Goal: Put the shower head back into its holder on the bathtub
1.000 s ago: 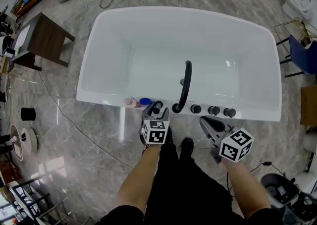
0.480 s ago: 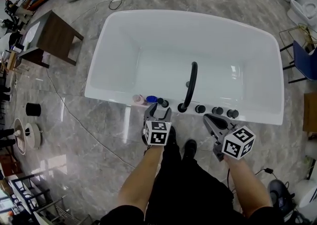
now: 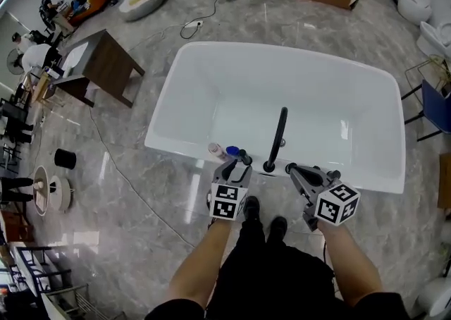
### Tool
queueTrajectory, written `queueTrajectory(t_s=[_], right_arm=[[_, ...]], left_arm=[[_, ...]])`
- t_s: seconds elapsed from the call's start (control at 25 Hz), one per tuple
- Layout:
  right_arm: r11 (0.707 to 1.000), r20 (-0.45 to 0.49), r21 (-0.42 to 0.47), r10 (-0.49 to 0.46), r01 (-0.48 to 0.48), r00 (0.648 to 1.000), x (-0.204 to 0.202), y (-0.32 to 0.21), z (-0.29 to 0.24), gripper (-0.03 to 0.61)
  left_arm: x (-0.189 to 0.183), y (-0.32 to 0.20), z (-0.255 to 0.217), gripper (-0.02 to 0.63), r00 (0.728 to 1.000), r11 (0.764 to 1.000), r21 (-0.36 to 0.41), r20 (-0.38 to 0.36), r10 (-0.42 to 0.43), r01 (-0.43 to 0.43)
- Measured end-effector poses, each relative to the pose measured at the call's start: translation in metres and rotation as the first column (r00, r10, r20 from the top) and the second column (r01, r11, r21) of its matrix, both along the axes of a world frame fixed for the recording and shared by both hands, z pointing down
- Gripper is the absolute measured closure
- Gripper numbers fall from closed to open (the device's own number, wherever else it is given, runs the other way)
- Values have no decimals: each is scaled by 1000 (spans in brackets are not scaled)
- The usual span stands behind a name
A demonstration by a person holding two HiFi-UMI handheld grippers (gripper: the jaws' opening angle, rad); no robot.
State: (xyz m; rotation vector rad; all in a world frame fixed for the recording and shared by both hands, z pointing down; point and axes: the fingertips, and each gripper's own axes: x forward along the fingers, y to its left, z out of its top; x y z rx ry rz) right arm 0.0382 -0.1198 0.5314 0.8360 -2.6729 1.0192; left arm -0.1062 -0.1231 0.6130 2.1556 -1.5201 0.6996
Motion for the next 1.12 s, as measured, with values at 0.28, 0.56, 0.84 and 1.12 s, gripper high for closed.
queueTrajectory(t_s=[0.28, 0.56, 0.84, 1.12], right_arm=[[996, 53, 81, -35, 31, 998, -1, 1, -38, 563], [980, 50, 192, -66, 56, 997, -22, -1, -69, 561], [976, 21, 200, -91, 85, 996, -41, 22, -62, 562], [982, -44, 172, -70, 77, 997, -83, 41, -48, 562]], left_arm=[[6, 22, -79, 509, 989, 992, 121, -146, 34, -16], [-8, 37, -126, 578, 988, 987, 161, -154, 7, 18], [-23, 58, -139, 597, 980, 976, 215, -181, 83, -43], [-96, 77, -126, 600, 984, 975, 214, -175, -19, 57]])
